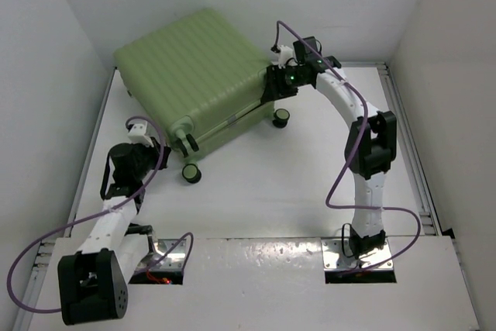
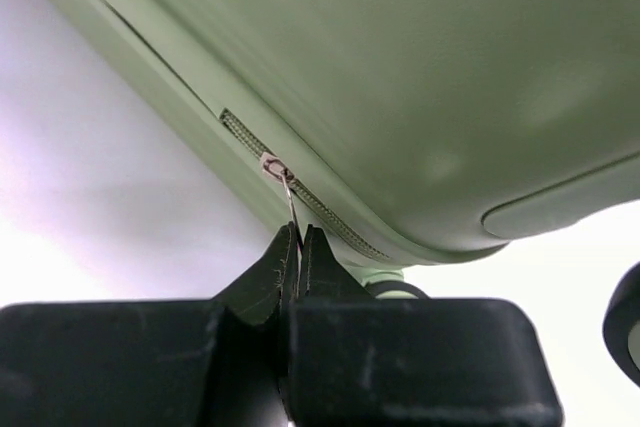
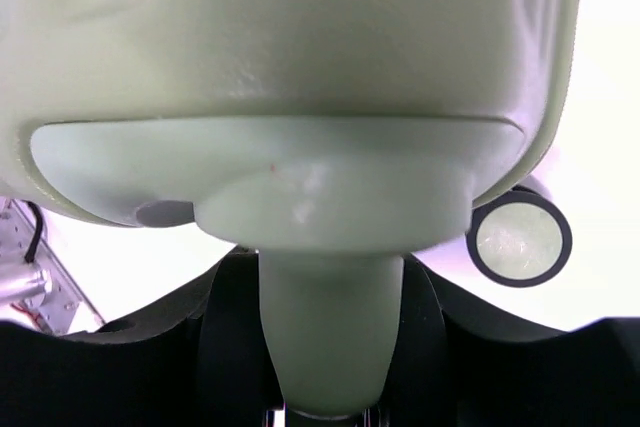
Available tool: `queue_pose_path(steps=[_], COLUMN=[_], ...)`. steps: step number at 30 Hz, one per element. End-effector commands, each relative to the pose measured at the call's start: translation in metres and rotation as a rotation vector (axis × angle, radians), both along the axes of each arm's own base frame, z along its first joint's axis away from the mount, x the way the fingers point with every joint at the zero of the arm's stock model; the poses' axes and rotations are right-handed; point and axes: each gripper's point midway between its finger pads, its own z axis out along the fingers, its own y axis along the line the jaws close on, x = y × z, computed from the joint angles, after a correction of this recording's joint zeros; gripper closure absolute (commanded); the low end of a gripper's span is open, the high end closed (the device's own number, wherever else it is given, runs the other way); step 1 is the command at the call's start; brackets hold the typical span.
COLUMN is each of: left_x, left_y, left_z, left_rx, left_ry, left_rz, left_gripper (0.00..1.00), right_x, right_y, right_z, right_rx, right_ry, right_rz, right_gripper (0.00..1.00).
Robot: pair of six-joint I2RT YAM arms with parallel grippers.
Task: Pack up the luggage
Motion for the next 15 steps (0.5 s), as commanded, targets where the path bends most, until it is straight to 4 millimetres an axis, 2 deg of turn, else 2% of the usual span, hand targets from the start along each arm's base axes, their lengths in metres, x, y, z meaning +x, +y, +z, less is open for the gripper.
queue_pose_path(steps=[1, 6, 9, 11, 15], left_x=[-0.016, -0.029, -0.036, -0.045, -0.067], left_y=[-0.061, -0.079, -0.086, -0.098, -0.109], left_z=[0.051, 0.058, 0.054, 0.058, 0.063], left_rx=[-0.074, -0.078, -0.059, -0.031, 0.040], left_ry=[-0.163, -0.178, -0.168, -0.178, -0.238], left_rz=[-0.308, -0.379, -0.412, -0.504, -0.640], left_gripper=[1.00, 1.00, 1.00, 1.00, 1.00], right_x=[-0.001, 0.000, 0.003, 0.005, 0.008], right_y=[0.037, 0.038, 0.036, 0.037, 0.036], right_z=[0.045, 0.040, 0.039, 0.040, 0.036], right_rx=[0.128, 0.124, 0.117, 0.116, 0.106], right_ry=[-0.116, -0.106, -0.107, -0.116, -0.113], right_rz=[0.077, 0.073, 0.065, 0.064, 0.055], right_gripper=[1.00, 1.00, 1.00, 1.00, 1.00])
